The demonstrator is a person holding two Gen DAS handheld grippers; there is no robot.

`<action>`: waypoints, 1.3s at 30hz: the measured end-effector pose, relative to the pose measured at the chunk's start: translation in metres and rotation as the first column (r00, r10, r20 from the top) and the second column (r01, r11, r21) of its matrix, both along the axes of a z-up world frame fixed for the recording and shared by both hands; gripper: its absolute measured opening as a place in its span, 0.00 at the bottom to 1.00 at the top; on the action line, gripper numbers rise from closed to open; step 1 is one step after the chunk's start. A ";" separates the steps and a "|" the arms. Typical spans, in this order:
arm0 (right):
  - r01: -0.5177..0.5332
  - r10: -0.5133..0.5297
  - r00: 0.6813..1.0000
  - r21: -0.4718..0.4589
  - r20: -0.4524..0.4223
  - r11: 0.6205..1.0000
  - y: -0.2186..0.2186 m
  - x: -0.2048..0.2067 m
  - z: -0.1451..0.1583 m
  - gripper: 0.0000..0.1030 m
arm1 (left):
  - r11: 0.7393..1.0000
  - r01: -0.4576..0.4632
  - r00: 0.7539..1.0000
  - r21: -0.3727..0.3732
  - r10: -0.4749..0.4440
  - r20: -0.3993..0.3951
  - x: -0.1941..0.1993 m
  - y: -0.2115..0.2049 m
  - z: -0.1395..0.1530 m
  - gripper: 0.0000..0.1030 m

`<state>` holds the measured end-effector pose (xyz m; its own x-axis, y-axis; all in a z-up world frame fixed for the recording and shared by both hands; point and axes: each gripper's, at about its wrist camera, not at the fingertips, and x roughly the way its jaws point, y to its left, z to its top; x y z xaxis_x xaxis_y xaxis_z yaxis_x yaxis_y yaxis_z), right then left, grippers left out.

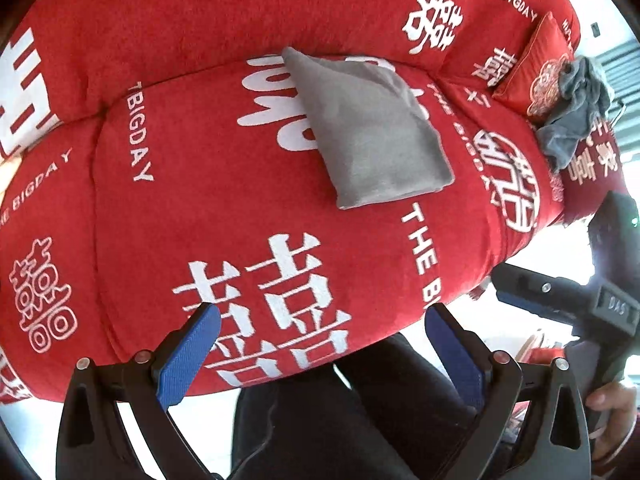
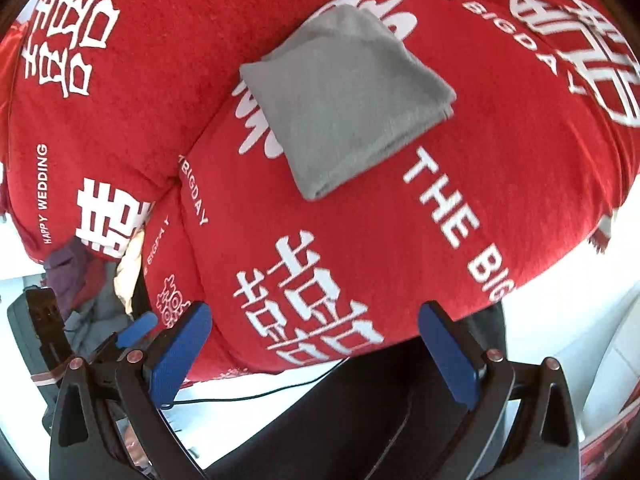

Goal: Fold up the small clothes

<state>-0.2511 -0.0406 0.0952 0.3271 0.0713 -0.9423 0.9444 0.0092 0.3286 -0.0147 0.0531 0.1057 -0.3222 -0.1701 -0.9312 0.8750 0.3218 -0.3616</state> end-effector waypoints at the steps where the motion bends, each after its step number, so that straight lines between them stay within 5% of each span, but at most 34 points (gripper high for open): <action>1: 0.001 -0.001 1.000 0.003 0.002 1.000 0.002 0.000 0.002 1.00 | 1.000 -0.004 1.000 -0.007 0.004 -0.002 -0.001 0.001 0.004 0.99; 18: -0.126 0.126 0.992 -0.035 0.012 0.991 -0.054 -0.001 0.040 1.00 | 0.989 -0.147 0.988 -0.017 0.147 0.035 -0.026 -0.033 0.036 0.99; 39: -0.077 0.071 0.995 0.073 0.073 0.994 -0.075 -0.023 0.005 1.00 | 0.989 -0.141 0.988 0.036 0.138 0.070 -0.042 -0.051 0.032 0.99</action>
